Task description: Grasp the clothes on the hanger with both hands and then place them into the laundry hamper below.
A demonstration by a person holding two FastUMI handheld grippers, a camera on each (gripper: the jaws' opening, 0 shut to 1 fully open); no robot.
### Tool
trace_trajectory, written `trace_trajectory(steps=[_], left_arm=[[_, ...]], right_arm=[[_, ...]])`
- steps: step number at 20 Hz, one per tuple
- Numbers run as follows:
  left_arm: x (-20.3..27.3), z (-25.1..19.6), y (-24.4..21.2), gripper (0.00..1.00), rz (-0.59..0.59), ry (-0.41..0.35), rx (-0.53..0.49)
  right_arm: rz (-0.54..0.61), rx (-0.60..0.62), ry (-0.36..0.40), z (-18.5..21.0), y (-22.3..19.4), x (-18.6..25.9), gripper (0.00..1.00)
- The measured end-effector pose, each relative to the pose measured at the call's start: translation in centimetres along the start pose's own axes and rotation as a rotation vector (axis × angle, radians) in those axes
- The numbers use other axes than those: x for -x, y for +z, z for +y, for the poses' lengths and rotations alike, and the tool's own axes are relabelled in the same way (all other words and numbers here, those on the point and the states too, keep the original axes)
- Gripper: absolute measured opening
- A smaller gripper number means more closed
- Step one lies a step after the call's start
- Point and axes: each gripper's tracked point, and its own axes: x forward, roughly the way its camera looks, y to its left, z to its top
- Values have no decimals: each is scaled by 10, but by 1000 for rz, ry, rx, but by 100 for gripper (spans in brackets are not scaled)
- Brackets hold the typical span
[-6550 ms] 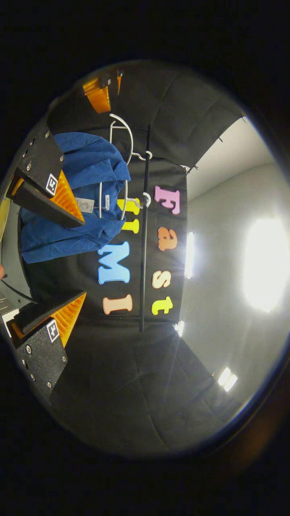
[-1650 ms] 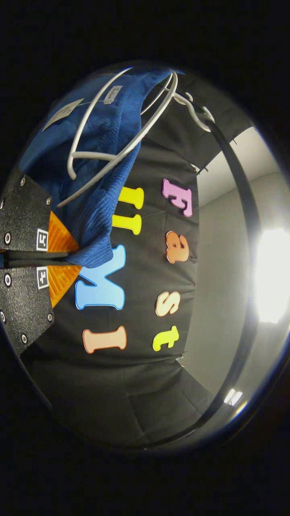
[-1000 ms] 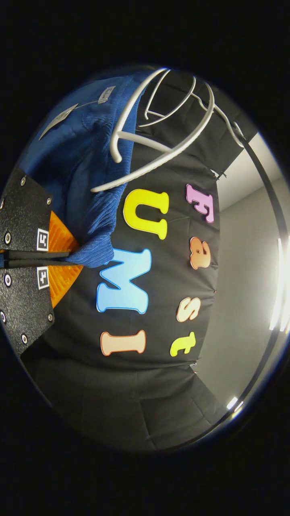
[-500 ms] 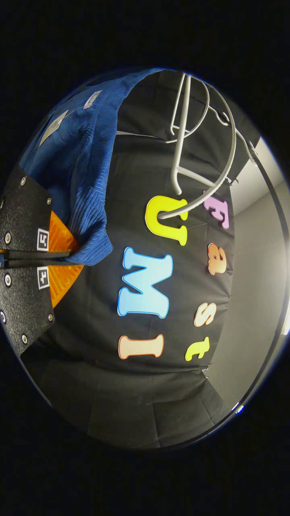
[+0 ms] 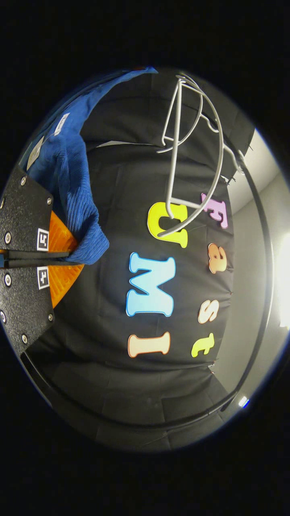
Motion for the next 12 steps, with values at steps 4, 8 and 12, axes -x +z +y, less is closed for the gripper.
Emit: trace_trajectory(steps=[4,8,12], left_arm=[[6,-1,17,1,-22,-52,18],[38,-5,32,1,-55,-105,30],[75,-3,53,1,-95,-158,55]], right_arm=[[-4,-11,-3,9,13,35,0],[-26,-26,-4,22,31,72,0],[-48,-33,6,42,47,105,0]])
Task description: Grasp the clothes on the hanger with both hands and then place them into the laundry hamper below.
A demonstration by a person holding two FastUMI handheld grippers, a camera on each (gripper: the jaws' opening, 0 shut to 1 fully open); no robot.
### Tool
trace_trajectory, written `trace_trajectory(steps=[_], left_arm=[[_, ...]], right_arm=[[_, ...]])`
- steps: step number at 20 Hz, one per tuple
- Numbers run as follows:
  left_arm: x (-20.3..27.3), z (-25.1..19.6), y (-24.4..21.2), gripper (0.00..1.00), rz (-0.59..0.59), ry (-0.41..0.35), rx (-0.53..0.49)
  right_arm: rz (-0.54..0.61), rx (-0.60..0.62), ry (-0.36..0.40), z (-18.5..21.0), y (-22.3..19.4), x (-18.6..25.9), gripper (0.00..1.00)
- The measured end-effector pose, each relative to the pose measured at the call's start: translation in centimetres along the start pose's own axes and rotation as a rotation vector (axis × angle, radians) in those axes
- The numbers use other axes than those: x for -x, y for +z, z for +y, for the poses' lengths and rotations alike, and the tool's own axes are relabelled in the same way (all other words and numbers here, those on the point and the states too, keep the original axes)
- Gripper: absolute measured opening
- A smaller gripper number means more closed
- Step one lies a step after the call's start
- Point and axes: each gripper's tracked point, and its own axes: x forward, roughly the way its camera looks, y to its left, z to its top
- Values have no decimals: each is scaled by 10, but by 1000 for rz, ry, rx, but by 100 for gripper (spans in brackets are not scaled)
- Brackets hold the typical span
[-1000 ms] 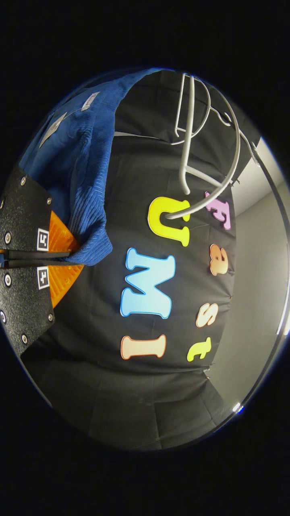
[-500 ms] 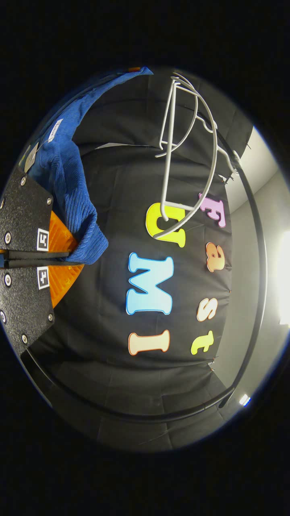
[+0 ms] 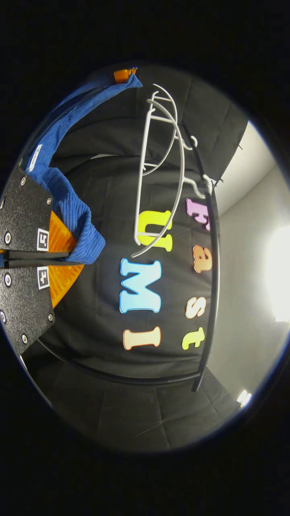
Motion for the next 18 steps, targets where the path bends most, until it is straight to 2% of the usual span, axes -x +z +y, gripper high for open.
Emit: trace_trajectory(steps=[5,8,12,18], left_arm=[[-5,-19,13,1,-39,-78,8],[13,-25,19,1,-57,-132,26],[43,-32,20,1,-62,-194,45],[48,-51,11,1,-50,-281,83]], right_arm=[[-15,-18,24,29,17,34,0],[-19,-24,41,50,20,55,0],[-14,-11,61,80,14,83,0],[23,-31,96,122,-1,125,0]])
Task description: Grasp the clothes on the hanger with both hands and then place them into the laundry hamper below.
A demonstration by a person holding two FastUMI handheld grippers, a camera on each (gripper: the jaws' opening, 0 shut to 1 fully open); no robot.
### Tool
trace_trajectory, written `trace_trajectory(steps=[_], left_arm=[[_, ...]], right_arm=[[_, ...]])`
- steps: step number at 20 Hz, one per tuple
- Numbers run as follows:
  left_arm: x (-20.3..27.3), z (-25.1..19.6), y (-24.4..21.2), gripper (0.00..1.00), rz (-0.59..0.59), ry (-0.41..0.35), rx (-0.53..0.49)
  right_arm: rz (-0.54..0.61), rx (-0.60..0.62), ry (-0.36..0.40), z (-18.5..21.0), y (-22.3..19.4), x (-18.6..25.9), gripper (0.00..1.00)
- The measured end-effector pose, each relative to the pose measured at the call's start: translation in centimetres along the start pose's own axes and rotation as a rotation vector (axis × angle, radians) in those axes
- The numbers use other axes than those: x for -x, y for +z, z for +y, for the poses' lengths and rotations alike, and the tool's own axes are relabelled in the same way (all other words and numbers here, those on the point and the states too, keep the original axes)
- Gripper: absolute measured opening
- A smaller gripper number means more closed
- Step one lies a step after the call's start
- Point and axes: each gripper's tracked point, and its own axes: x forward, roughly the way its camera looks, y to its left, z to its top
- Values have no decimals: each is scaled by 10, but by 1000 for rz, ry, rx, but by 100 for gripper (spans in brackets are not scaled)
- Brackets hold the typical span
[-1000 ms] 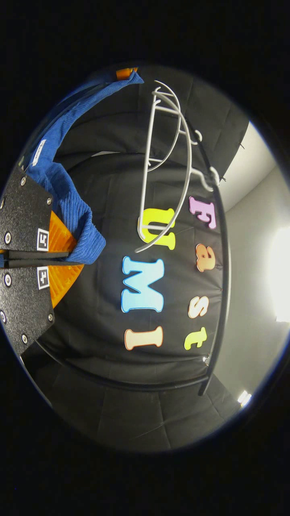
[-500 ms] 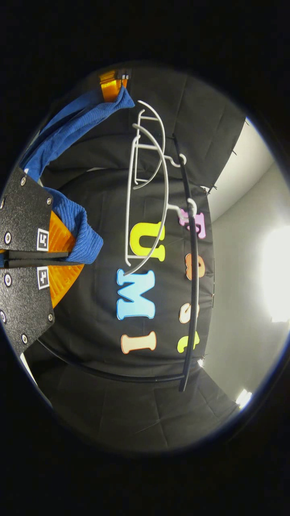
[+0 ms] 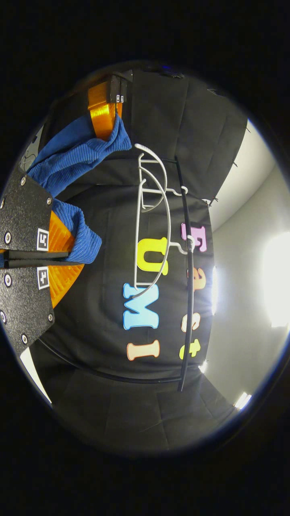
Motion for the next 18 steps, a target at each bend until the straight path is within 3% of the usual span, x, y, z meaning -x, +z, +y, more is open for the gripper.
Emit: trace_trajectory(steps=[7,18], left_arm=[[26,-17,-61,1,82,-34,9],[22,-13,-180,1,302,-4,45]], right_arm=[[128,-31,54,28,-63,12,0],[345,-52,41,41,-176,29,0]])
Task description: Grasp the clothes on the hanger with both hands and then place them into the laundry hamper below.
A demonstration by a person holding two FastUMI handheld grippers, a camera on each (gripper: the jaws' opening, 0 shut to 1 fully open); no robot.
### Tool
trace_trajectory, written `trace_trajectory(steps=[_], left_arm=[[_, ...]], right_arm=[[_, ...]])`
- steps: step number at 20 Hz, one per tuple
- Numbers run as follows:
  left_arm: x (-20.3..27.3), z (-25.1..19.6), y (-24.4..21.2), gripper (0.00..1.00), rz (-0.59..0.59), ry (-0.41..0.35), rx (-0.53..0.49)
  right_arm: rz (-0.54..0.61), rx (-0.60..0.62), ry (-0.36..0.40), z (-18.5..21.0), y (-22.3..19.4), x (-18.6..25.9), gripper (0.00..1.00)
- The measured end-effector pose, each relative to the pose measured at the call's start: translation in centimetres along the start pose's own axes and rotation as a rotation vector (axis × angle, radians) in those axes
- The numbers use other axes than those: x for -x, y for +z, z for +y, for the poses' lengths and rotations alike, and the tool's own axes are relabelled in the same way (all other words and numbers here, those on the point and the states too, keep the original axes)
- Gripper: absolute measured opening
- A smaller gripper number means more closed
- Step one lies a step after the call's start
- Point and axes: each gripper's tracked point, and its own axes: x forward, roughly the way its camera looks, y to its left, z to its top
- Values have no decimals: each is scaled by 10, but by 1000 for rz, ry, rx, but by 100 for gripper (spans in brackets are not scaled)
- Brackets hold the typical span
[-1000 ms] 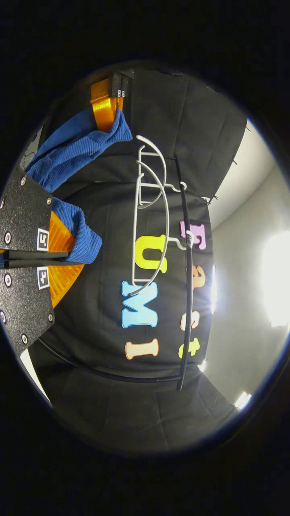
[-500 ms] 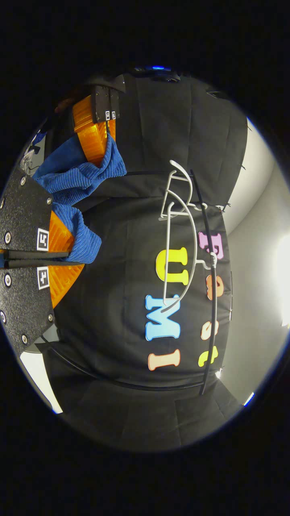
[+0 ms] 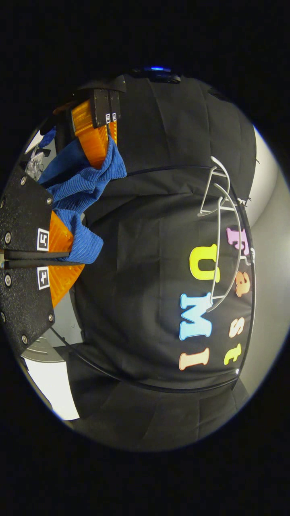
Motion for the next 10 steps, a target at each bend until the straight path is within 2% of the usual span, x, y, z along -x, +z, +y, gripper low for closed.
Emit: trace_trajectory(steps=[6,10], left_arm=[[-3,5,-41,1,109,15,12],[-21,1,-70,1,179,19,11]], right_arm=[[93,-2,8,5,-43,-4,0],[166,-10,6,5,-72,-11,0]])
